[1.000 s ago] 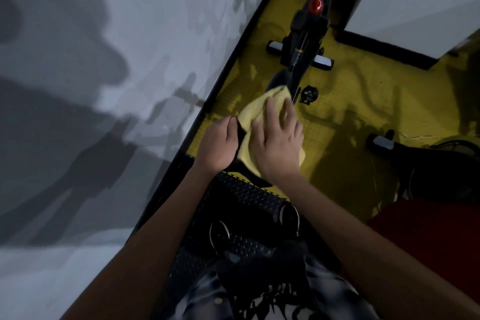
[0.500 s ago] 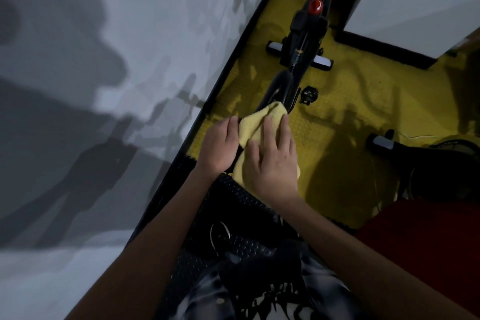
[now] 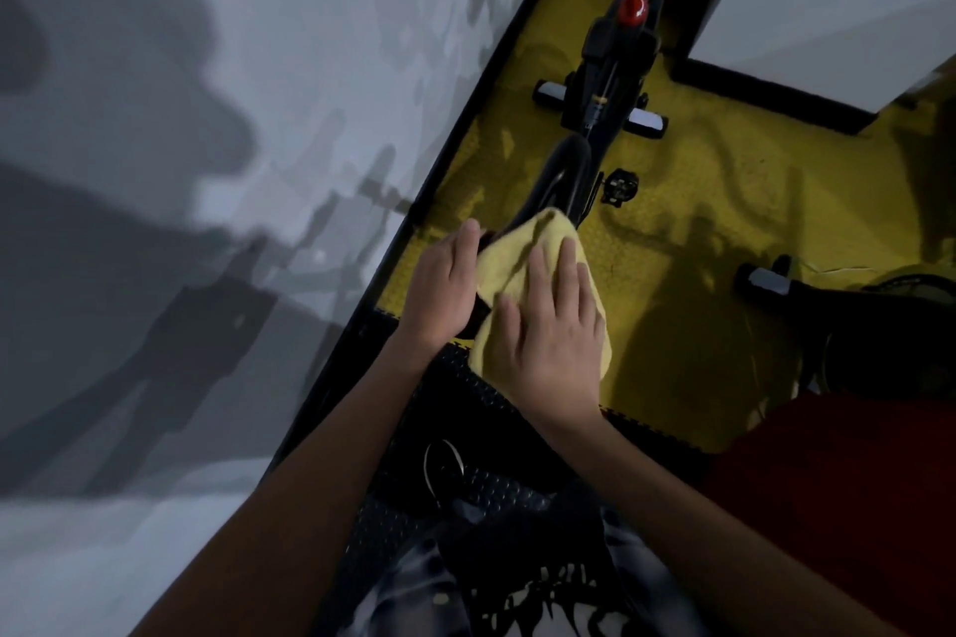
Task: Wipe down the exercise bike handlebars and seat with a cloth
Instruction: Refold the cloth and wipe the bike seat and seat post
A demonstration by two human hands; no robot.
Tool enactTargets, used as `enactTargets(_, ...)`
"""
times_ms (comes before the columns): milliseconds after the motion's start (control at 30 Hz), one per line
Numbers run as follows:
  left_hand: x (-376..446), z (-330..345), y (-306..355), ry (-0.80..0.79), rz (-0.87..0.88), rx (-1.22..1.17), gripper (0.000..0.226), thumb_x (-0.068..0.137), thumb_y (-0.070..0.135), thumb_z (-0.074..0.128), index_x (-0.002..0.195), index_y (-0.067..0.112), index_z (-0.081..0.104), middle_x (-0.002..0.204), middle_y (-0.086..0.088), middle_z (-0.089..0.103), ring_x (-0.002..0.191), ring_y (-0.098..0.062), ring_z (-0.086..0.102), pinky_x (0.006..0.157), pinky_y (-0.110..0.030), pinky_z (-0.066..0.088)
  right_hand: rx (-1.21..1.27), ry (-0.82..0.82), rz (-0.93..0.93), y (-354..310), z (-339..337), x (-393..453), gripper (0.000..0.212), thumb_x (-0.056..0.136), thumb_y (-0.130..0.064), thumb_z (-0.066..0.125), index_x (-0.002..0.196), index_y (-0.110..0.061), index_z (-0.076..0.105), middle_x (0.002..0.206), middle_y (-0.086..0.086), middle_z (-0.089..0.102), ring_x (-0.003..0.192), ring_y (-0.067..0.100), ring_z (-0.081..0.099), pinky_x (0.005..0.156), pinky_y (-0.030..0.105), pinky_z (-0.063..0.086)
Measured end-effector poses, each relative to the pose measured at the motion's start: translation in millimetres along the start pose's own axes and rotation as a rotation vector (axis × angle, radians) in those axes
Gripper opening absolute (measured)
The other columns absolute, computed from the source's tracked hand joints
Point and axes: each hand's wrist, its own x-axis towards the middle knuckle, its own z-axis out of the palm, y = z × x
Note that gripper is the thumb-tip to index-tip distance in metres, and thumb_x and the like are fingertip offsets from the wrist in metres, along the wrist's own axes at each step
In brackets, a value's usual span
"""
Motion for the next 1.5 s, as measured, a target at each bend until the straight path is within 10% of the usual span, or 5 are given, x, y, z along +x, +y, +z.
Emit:
enactTargets(400,0,0,6,0.033,-0.031,-0.014,0.05,0.109,0.038,0.032,0.116,0.007,0.071,0.121,-0.01,0.07,0.119,-0.02,0.061,0.088,-0.012,0.036,0.351,0.094,0.16,-2,-9,128,0.064,0.106,-0.047,0.035,0.162,-0.024,0.013,0.168,0.02,0.003,0.15,0.041,0.023,0.115,0.05,0.036)
enactTargets(633,3,0,-7,0.023,0.024,-0.005,0.052,0.109,0.044,0.029,0.069,0.018,0.051,0.072,-0.001,0.061,0.061,-0.003,0.052,0.065,-0.031,0.043,-0.015,0.043,0.049,-15,2,32,0.067,0.107,-0.049,0.026,0.162,-0.014,0.013,0.17,0.014,0.002,0.155,0.035,0.012,0.124,0.046,0.021)
enactTargets(800,0,-1,-4,-0.009,0.024,0.023,0.056,0.107,0.051,0.026,0.117,0.018,0.071,0.11,0.006,0.068,0.099,0.0,0.059,0.082,-0.014,0.043,0.049,-0.033,-0.004,-4,-6,-5,0.072,0.103,-0.056,0.041,0.162,-0.024,0.014,0.17,-0.006,0.012,0.155,0.023,0.012,0.117,0.042,0.019)
enactTargets(1100,1,-1,5,0.061,0.028,0.074,0.052,0.109,0.039,0.031,0.06,0.023,0.038,0.057,0.004,0.046,0.049,-0.004,0.043,0.051,-0.023,0.033,0.098,0.1,0.081,-7,-5,114,0.077,0.103,-0.052,0.037,0.162,-0.012,0.009,0.171,0.005,0.001,0.156,0.03,0.004,0.127,0.046,0.008)
enactTargets(1500,5,0,-4,0.036,0.076,0.051,0.057,0.108,0.043,0.03,0.09,0.001,0.064,0.076,-0.019,0.066,0.069,-0.031,0.063,0.067,-0.051,0.048,0.133,-0.007,0.022,5,-2,5,0.08,0.103,-0.054,0.044,0.162,-0.013,0.011,0.171,0.002,0.004,0.156,0.022,0.007,0.126,0.04,0.012)
